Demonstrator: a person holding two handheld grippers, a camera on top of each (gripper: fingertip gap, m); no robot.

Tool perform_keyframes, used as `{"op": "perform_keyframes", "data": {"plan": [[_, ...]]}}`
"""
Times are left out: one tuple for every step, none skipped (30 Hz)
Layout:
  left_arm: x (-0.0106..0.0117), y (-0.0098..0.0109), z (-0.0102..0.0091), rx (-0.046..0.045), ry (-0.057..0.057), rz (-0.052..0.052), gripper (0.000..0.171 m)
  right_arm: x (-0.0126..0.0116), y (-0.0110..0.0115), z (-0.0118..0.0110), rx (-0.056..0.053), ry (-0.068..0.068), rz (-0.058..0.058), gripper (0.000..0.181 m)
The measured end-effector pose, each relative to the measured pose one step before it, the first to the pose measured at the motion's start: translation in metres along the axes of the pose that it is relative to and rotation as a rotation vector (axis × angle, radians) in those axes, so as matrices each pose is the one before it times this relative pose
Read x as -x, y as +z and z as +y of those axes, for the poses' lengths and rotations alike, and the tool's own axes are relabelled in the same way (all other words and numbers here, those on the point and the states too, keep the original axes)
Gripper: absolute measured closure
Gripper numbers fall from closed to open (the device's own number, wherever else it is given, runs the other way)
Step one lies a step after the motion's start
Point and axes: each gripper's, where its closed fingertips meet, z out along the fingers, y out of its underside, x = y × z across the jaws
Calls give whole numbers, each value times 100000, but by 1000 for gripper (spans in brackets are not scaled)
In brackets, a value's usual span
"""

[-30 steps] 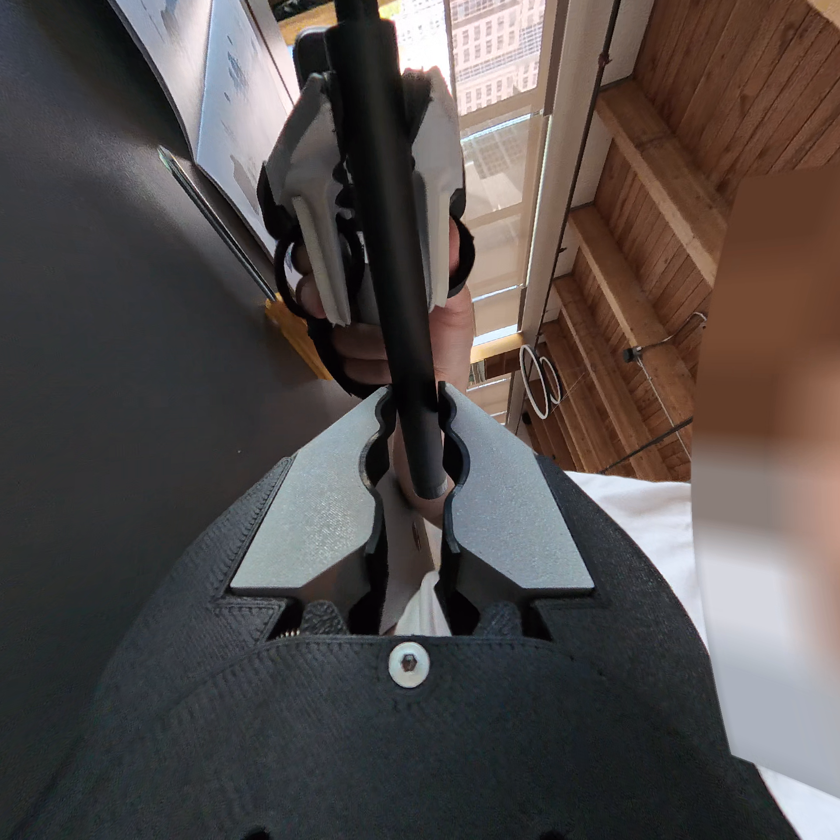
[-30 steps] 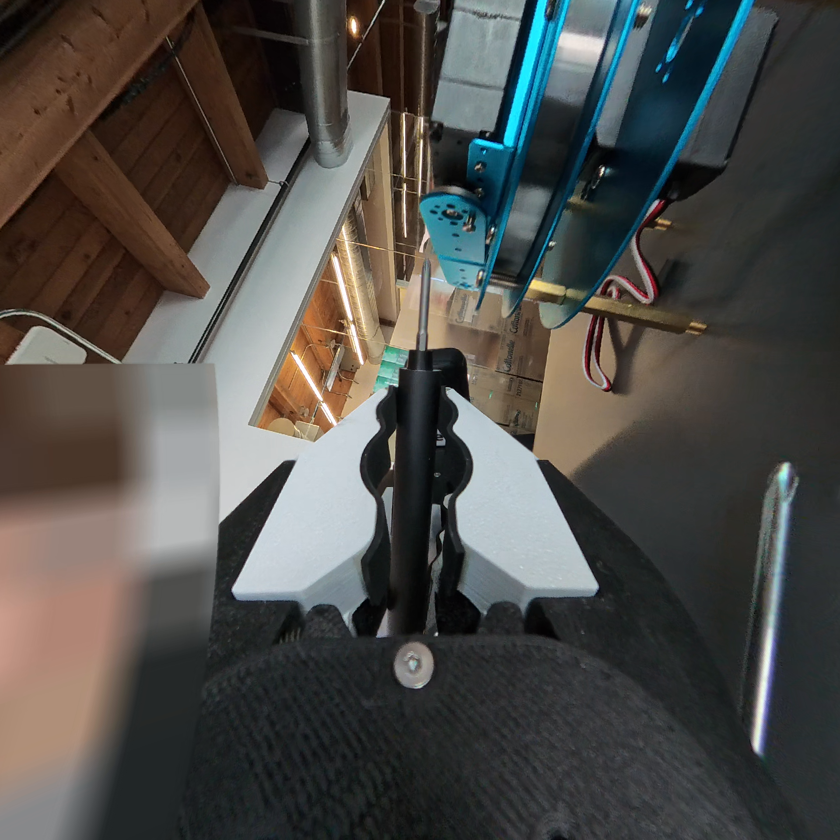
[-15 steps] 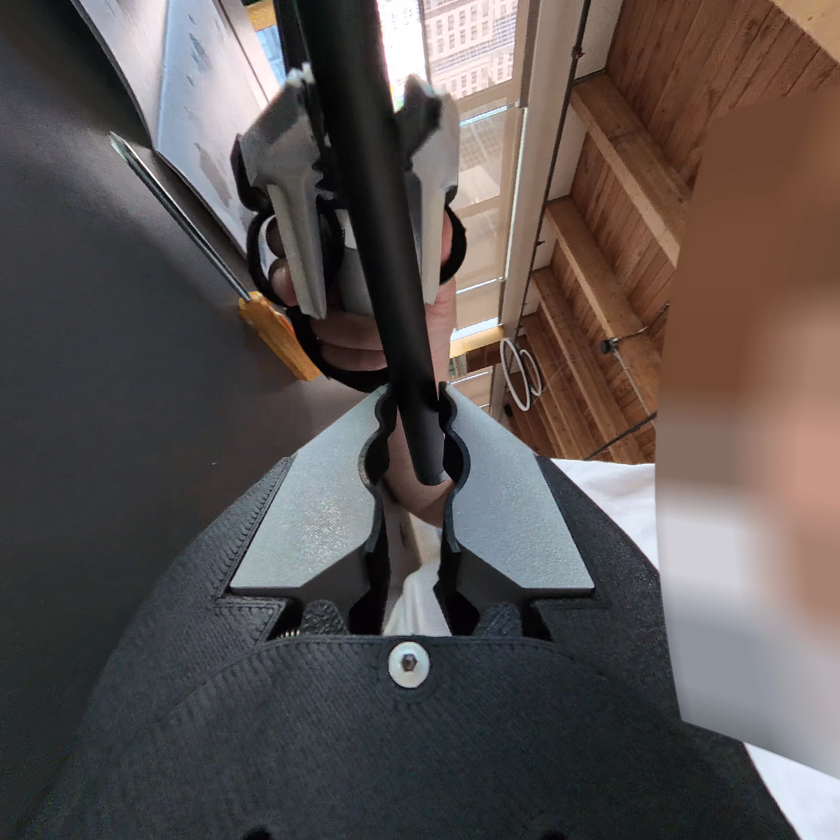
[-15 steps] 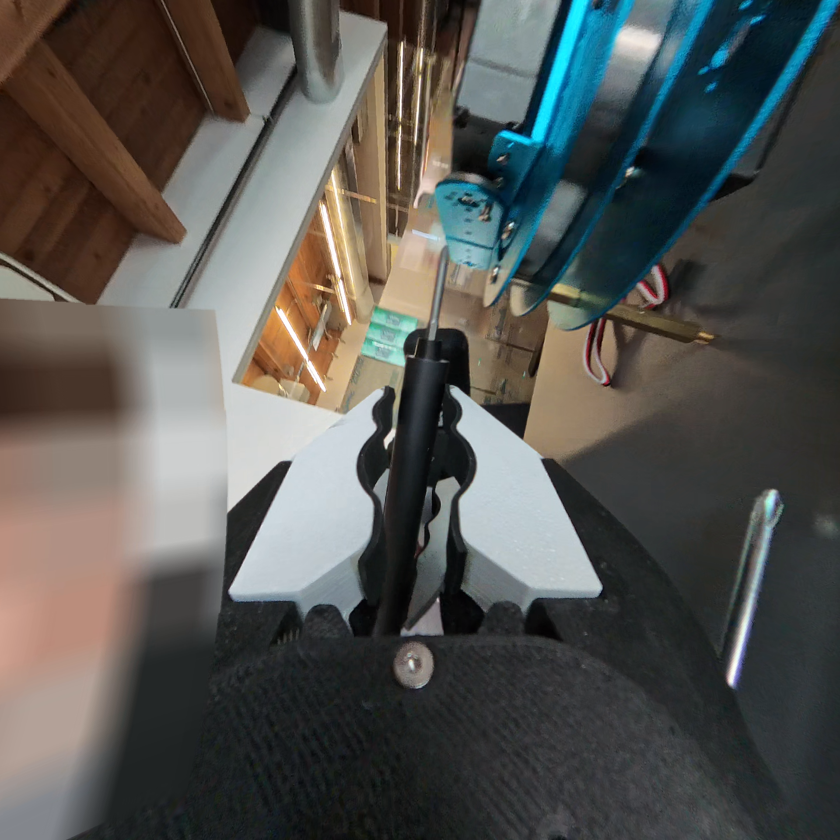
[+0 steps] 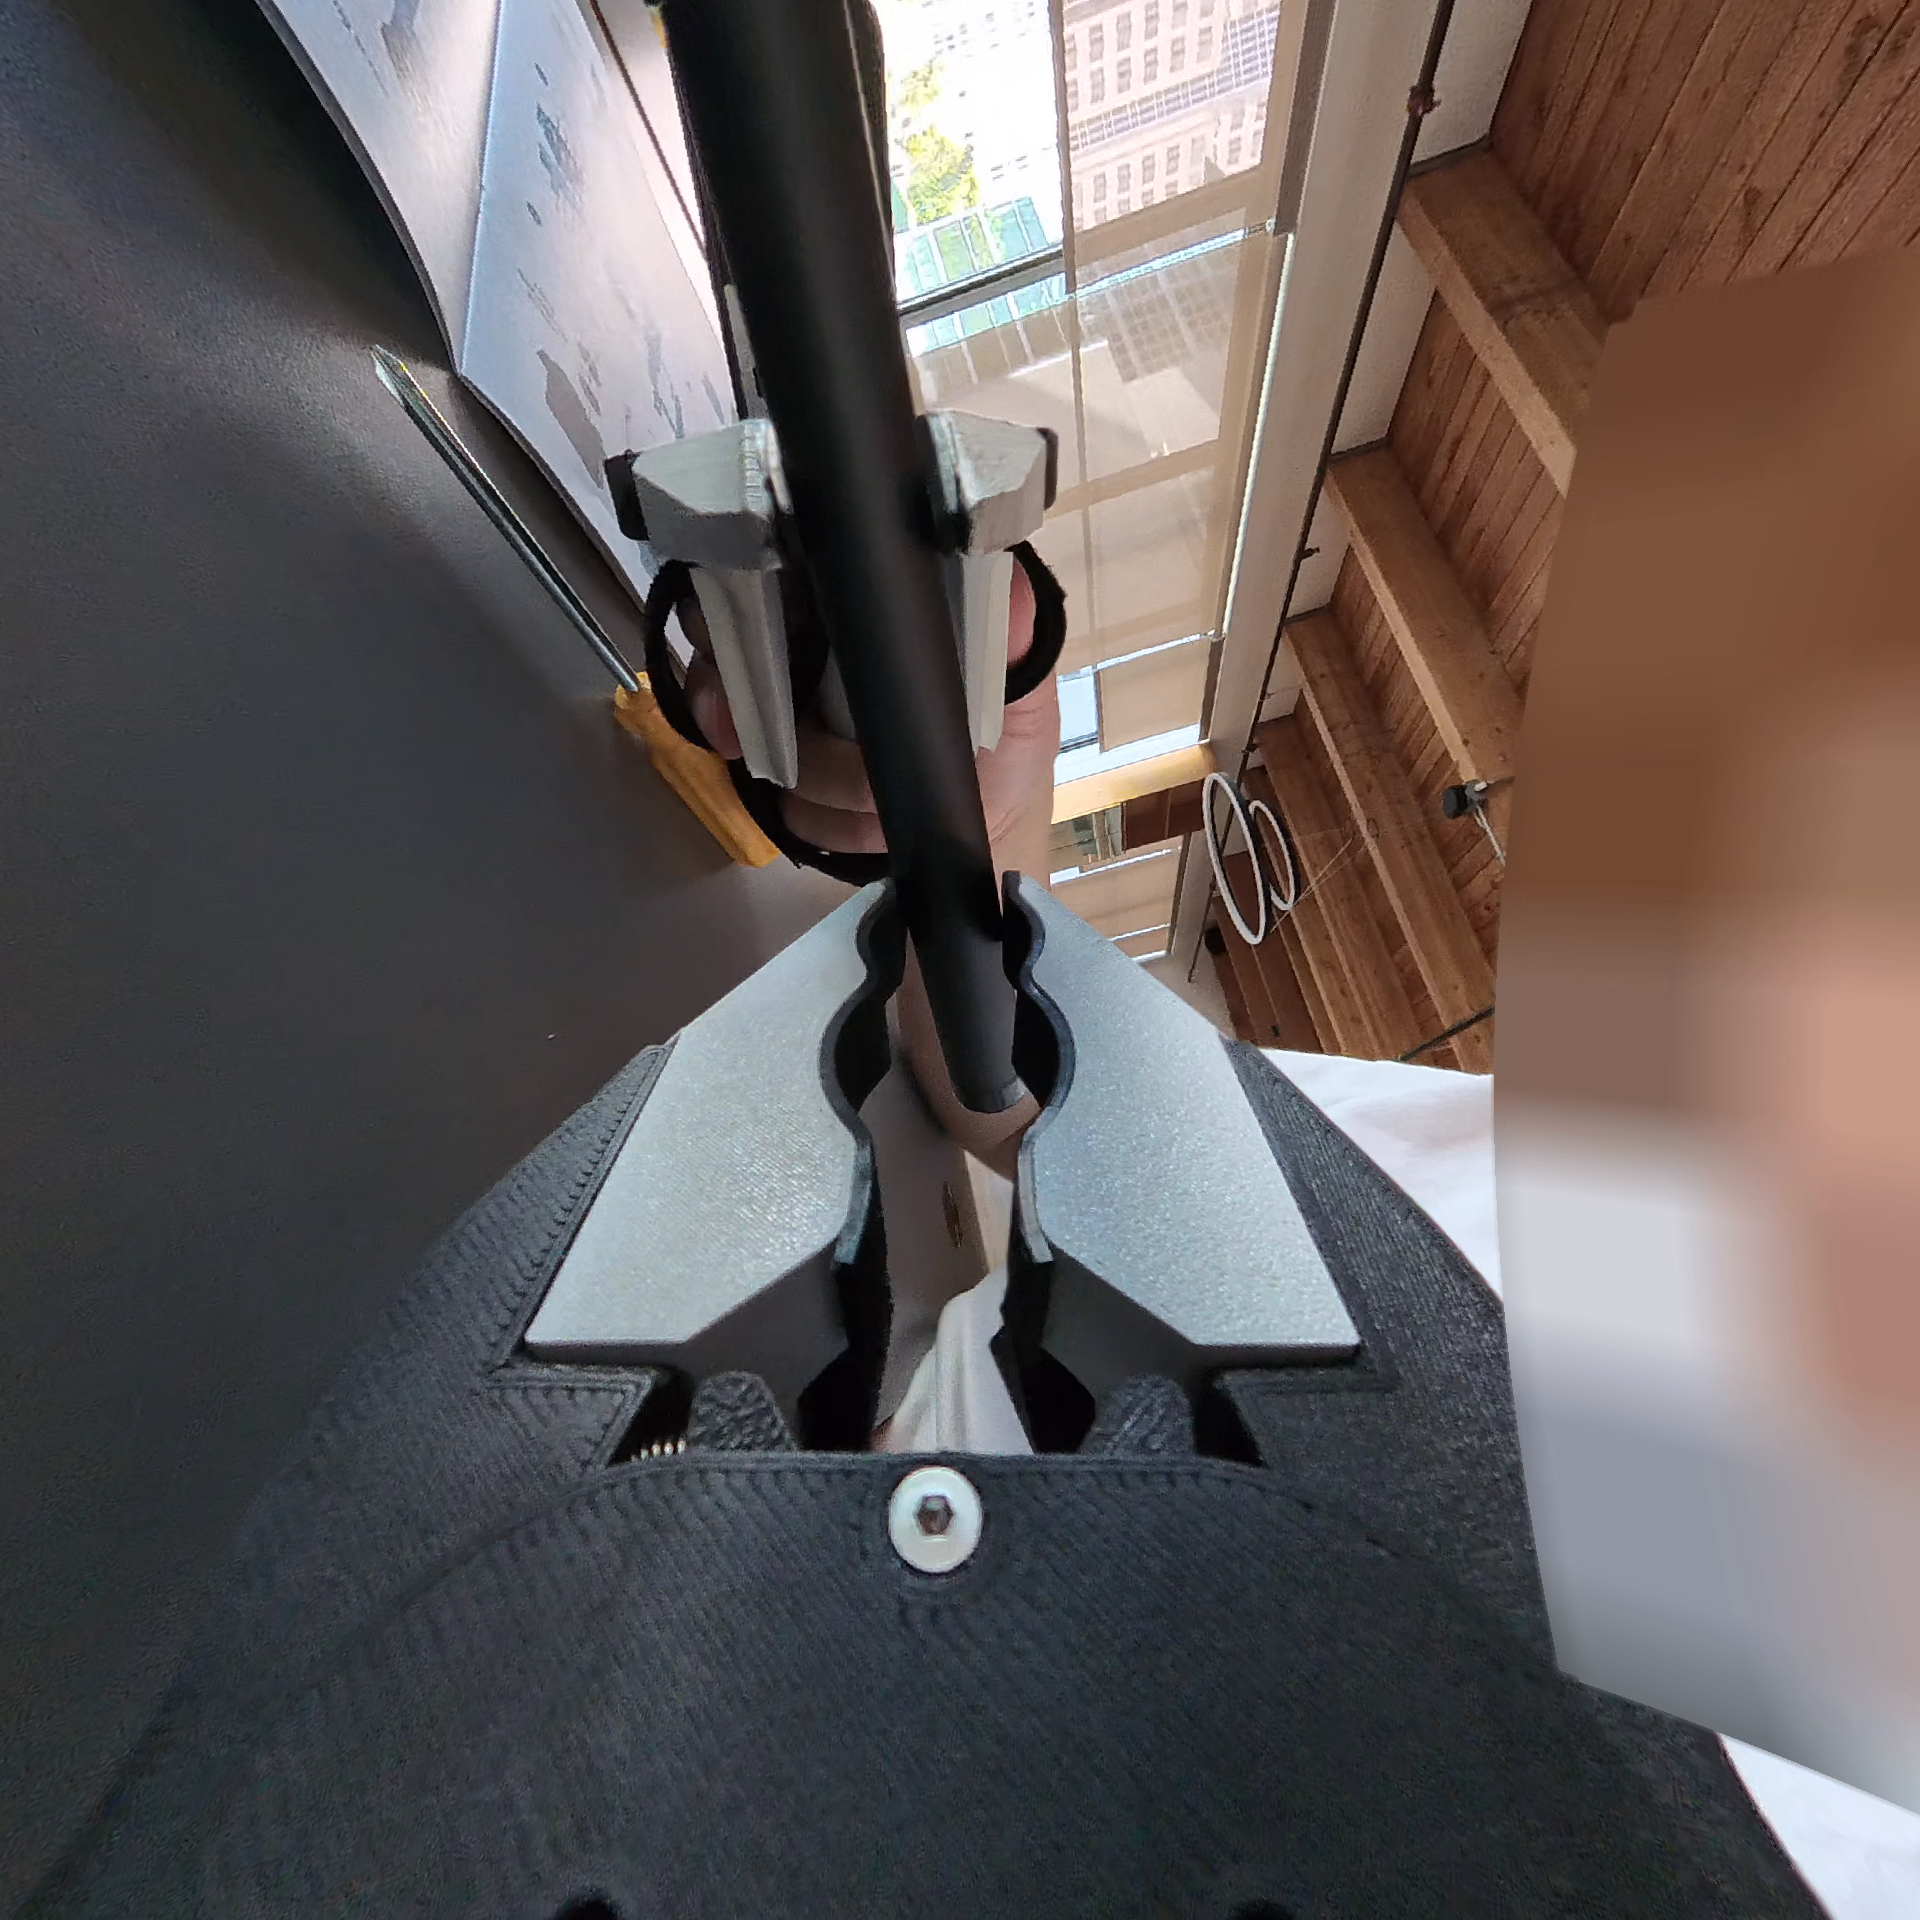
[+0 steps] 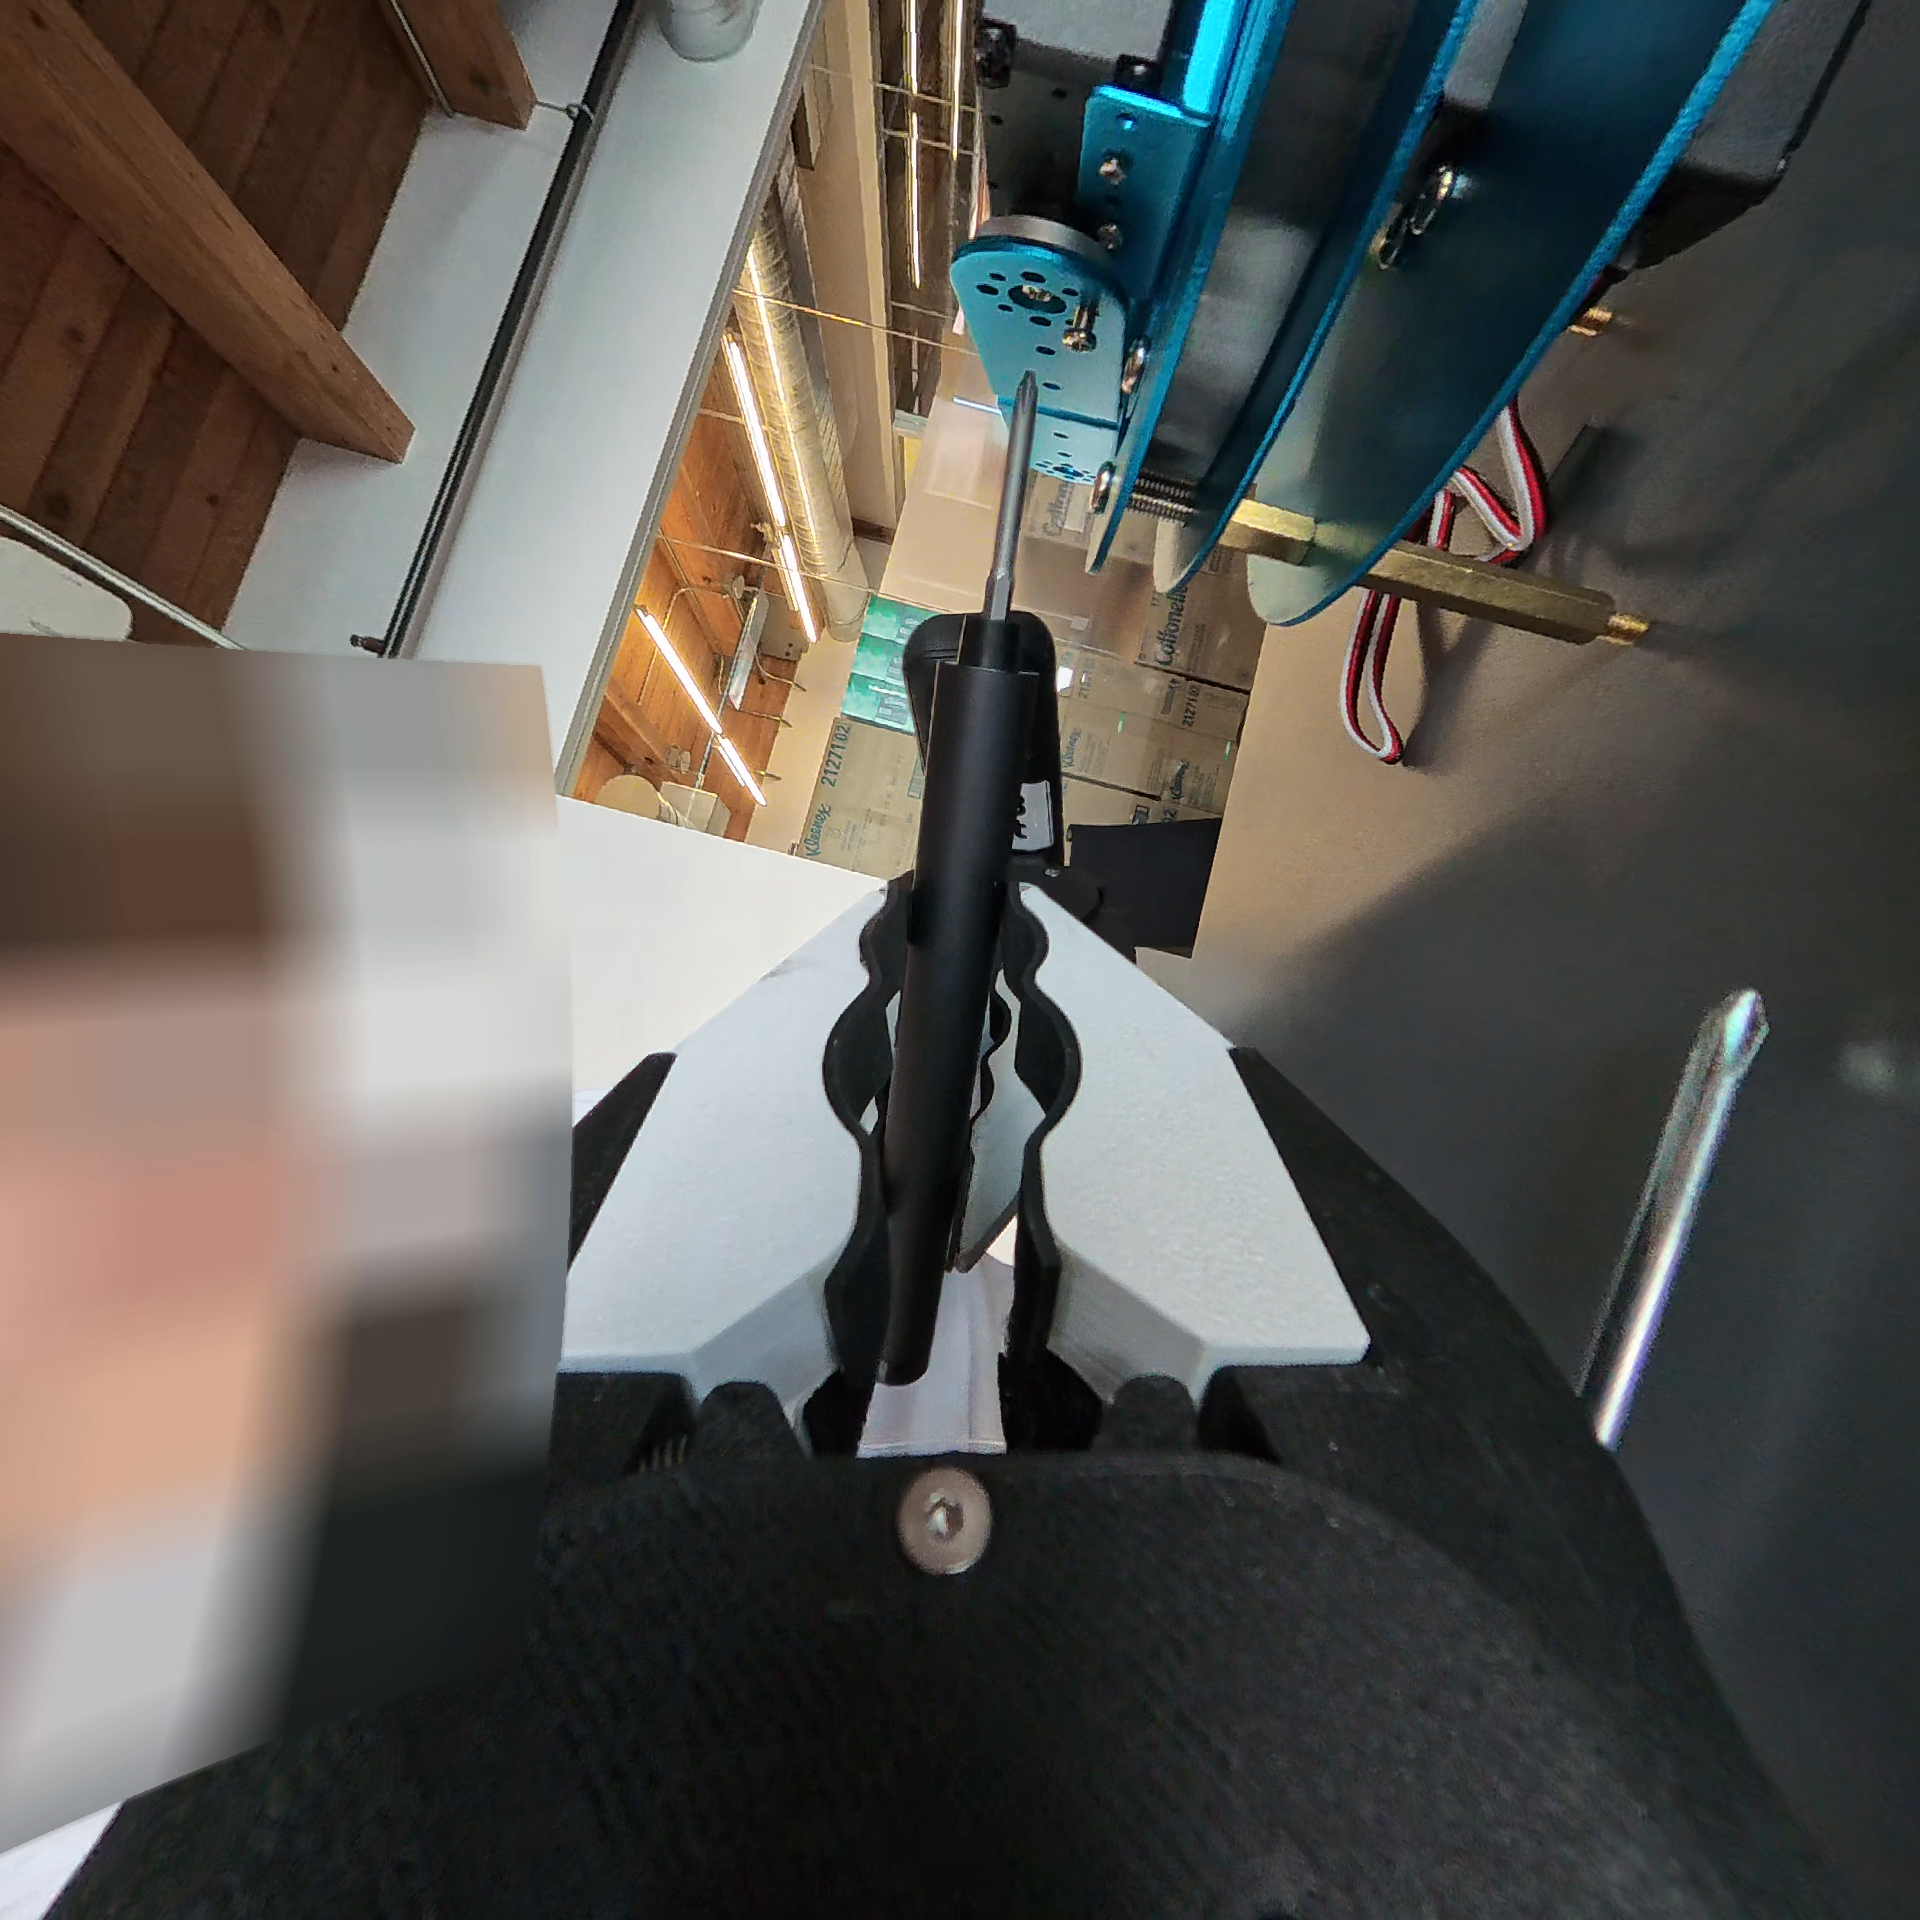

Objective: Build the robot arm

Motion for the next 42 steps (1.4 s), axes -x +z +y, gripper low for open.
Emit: {"op": "perform_keyframes", "data": {"plan": [[-29,-24,-62,-114,-40,49,154,33,67,-61,-322,-76,-118,165],[-28,-24,-79,32,147,-80,154,19,36,-64,-223,59,-177,166],[-48,-15,-97,-47,-102,103,154,18,-21,-87,-251,34,-302,165],[-13,-23,-126,-171,-239,177,154,-14,-33,-126,-270,176,-194,165],[17,-20,-116,-102,-259,94,154,-62,-42,-133,-373,63,-25,164],[2,1,-73,46,-326,281,154,-13,-23,-108,-406,108,-251,165],[-88,12,-50,-150,-499,588,154,10,-12,-69,-385,430,-355,164],[-82,56,53,46,-332,353,154,21,-10,10,-116,251,-334,160],[1,63,118,414,-24,-168,154,8,15,101,508,131,-225,161],[58,47,113,283,-28,-244,154,-13,32,133,611,249,-89,161],[29,17,34,-89,-178,212,154,-26,50,80,405,79,-48,161],[26,-2,-12,-241,-390,307,154,-23,48,19,51,-70,15,161],[26,-14,-29,-202,-265,261,154,-51,29,-11,-66,7,191,161],[28,-12,-24,-63,3,119,154,-30,-2,-40,-163,-43,107,161],[33,3,-7,-13,9,2,154,-10,-30,-36,-265,-24,-104,161],[15,17,7,110,-40,48,154,1,-27,-19,-172,70,-69,161],[26,24,11,82,21,-13,154,-18,-20,13,42,4,11,161],[15,11,-11,11,-86,25,154,-25,-3,4,16,-7,106,161],[-6,19,-28,-111,-59,189,154,12,2,-23,-22,72,-149,161],[9,20,0,80,-24,27,154,0,4,-28,-133,-160,63,161],[-6,36,16,137,20,5,154,-9,-8,13,6,-46,219,161],[-18,25,34,69,57,-26,154,6,-21,19,81,-84,87,164],[1,16,40,58,114,-76,154,7,-20,34,100,110,-101,164],[-4,4,34,30,2,-24,154,3,-38,25,45,154,-28,164],[7,-7,7,-54,-159,132,154,6,-48,22,62,68,-90,164],[40,-35,-19,-124,-64,-38,154,-18,-52,-35,-173,-93,-13,161],[13,-46,-49,-195,57,23,154,-37,-35,-51,-394,-32,101,164],[-8,-23,-46,-257,-26,114,154,1,-13,-67,-336,315,-207,161],[-13,-13,-38,-199,18,35,154,-3,5,-33,-73,430,-386,161],[14,-2,-27,-162,52,-71,154,-18,25,-26,22,505,-279,161],[-17,2,1,-84,-62,64,154,-18,15,-10,-13,355,-163,161],[-4,8,22,19,-36,51,154,21,-1,1,-41,-30,-76,161],[-4,17,51,150,32,4,154,11,-4,51,153,-212,69,161],[-1,23,41,63,-26,21,154,16,-3,50,190,-72,20,161],[10,7,26,7,-138,39,154,-5,-3,25,66,78,17,161],[-12,-2,12,-45,-104,145,154,-23,4,27,-7,289,-24,161],[-28,3,-2,-90,26,118,154,21,21,1,-36,135,-247,161],[17,6,23,45,113,-89,154,1,25,21,153,15,-40,161],[27,-12,11,30,116,-79,154,-6,35,26,194,-231,90,161],[27,-12,-21,-129,-56,69,154,-6,14,-5,-60,-98,57,161],[32,-10,-24,-167,-112,77,154,-26,-17,-36,-137,192,-5,161],[47,14,3,13,18,-26,154,-43,-19,-15,-60,301,-38,165]]}}
